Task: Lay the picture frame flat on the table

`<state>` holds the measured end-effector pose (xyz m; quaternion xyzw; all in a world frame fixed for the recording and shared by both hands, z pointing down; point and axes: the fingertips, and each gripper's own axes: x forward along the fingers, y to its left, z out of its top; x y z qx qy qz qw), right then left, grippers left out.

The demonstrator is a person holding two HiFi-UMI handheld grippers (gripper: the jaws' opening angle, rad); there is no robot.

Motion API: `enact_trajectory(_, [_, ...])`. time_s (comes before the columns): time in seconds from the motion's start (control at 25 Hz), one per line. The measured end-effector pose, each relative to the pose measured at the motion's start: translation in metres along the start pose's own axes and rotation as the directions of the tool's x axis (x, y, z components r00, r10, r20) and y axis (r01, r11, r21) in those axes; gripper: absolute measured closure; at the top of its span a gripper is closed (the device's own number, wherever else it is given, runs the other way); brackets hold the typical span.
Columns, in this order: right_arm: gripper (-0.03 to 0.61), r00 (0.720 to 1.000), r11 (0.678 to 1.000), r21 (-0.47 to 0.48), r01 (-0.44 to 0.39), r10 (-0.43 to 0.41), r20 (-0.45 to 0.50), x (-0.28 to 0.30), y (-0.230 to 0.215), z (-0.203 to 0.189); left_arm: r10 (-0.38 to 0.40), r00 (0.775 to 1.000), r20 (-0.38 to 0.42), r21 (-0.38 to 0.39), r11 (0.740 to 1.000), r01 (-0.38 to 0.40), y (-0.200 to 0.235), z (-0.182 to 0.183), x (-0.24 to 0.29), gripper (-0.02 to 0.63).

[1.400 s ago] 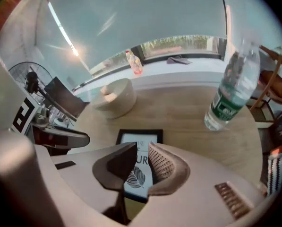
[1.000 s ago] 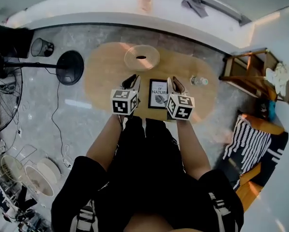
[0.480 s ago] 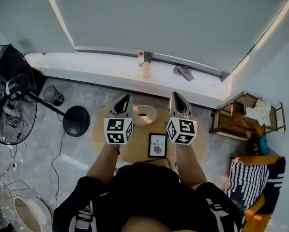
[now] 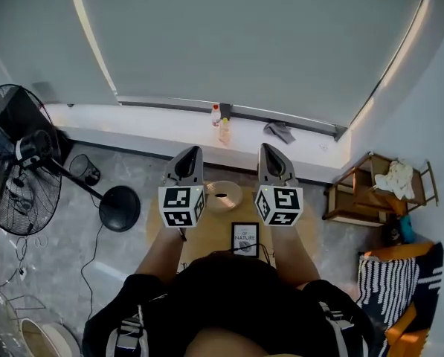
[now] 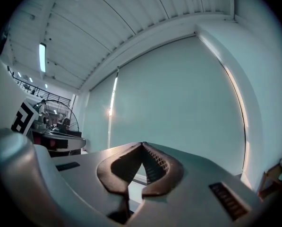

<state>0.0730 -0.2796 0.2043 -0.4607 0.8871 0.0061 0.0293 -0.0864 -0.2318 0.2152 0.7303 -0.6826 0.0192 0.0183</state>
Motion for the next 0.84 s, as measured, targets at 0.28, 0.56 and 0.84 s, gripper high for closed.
enact_trajectory(0.28, [0.566,1.000,0.999,-0.022,0.024,-0.024,0.006,-0.002,0.005,-0.003,-0.004,1.000,-0.010,-0.009,1.000,0.004,0.003,-0.005,-0.003,0.589])
enact_trajectory(0.56, [0.566,1.000,1.000,-0.012,0.015,-0.015,0.001,-0.010,0.014,-0.006,-0.026,0.999,-0.024,0.003,1.000,0.026,-0.001,-0.010,-0.012,0.591])
enact_trajectory(0.84, [0.566,1.000,1.000,-0.008,0.018,-0.018,0.001,-0.015,0.013,-0.010,-0.056,0.998,-0.038,0.002,0.998,0.056,-0.007,-0.016,-0.011,0.591])
